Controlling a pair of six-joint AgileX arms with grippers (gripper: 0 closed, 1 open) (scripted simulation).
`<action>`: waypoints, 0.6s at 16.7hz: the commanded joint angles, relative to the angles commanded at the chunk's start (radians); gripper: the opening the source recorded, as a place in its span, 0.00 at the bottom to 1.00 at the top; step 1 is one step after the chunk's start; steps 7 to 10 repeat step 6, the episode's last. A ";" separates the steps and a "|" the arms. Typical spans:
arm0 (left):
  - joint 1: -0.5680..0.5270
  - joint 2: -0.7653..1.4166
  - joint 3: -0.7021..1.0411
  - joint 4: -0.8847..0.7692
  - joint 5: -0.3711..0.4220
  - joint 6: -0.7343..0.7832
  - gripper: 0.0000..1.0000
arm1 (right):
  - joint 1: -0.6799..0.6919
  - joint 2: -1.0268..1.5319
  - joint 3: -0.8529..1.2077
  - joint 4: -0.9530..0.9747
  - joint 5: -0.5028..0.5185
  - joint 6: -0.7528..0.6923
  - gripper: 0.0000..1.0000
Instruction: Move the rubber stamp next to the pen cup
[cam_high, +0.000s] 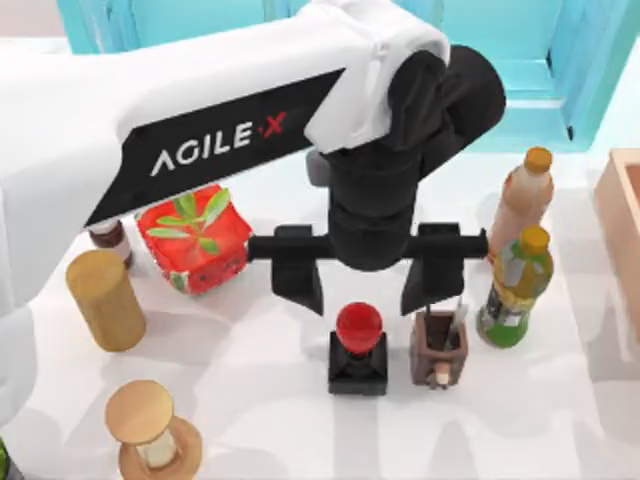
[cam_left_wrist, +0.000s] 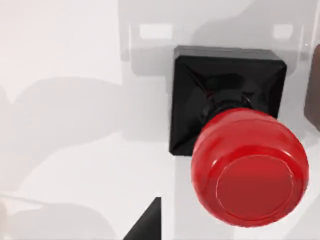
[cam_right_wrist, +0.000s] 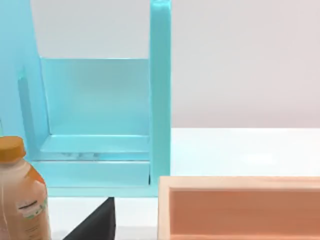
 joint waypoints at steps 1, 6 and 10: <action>0.000 0.000 0.000 0.000 0.000 0.000 1.00 | 0.000 0.000 0.000 0.000 0.000 0.000 1.00; 0.000 0.000 0.000 0.000 0.000 0.000 1.00 | 0.000 0.000 0.000 0.000 0.000 0.000 1.00; 0.000 0.000 0.000 0.000 0.000 0.000 1.00 | 0.000 0.000 0.000 0.000 0.000 0.000 1.00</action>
